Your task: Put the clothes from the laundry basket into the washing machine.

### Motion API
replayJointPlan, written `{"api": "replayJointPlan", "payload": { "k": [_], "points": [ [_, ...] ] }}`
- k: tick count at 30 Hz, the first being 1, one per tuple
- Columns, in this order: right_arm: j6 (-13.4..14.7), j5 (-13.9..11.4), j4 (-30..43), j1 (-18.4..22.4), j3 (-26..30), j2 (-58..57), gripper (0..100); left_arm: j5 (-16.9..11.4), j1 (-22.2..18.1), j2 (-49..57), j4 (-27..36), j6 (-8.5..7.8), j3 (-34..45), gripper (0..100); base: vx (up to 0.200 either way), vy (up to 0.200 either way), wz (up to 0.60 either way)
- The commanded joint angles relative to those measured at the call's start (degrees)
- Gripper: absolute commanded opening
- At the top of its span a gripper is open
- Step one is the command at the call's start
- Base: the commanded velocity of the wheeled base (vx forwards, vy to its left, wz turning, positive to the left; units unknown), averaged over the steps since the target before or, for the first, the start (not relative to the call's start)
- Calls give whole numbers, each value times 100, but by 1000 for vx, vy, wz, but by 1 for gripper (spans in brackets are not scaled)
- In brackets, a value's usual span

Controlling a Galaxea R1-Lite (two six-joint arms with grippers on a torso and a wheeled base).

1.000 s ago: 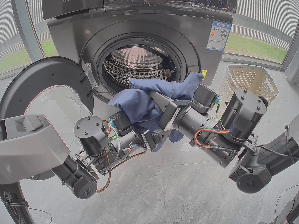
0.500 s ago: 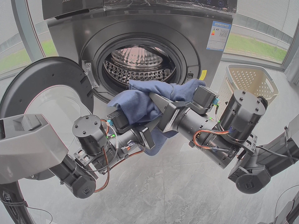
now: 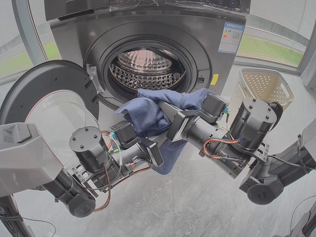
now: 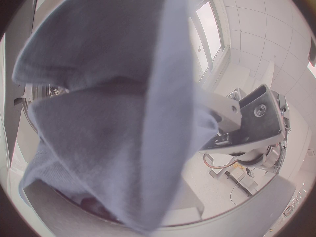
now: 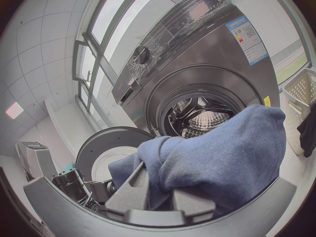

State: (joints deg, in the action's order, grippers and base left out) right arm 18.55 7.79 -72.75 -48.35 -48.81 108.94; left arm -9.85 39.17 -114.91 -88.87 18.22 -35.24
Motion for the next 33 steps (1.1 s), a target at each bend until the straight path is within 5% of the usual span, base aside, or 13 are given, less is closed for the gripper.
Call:
{"api": "replayJointPlan", "payload": {
  "k": [1, 3, 4, 16, 33],
  "points": [
    [-18, 3, -2, -26, -6, 84, 0, 1, 65, 135, 1, -12, 26, 0, 0, 0, 0],
    [-18, -6, -20, -17, -6, 84, 0, 1, 91, 153, 1, -21, 44, 0, 0, 0, 0],
    [-27, -6, -20, -8, -14, 93, 100, 1, 100, 162, 1, -21, 70, 0, 0, 0, 0],
    [-1, 21, 16, 150, 328, -101, 100, 9, -111, 346, 1, -12, 141, 0, 0, 0, 0],
    [-370, 3, -28, 616, 1576, -373, 100, 607, -401, 346, 19, 23, -809, 0, 0, 0, 0]
  ]
}}
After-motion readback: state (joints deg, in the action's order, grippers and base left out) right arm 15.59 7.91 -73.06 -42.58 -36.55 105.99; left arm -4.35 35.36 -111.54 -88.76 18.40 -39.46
